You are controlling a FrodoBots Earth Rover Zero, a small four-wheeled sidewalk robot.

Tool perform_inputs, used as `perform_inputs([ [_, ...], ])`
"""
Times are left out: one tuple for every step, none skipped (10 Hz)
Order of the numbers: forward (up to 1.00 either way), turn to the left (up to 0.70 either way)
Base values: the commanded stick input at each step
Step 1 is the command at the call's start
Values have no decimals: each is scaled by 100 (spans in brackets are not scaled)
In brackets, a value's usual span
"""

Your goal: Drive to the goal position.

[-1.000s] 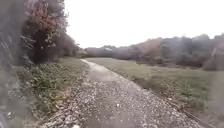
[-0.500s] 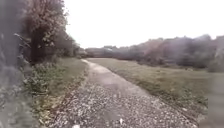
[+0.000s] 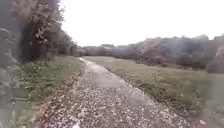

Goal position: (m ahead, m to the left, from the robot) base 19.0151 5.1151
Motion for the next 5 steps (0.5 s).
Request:
perform_inputs([
  [70,0],
  [70,0],
  [70,0],
  [70,0],
  [70,0],
])
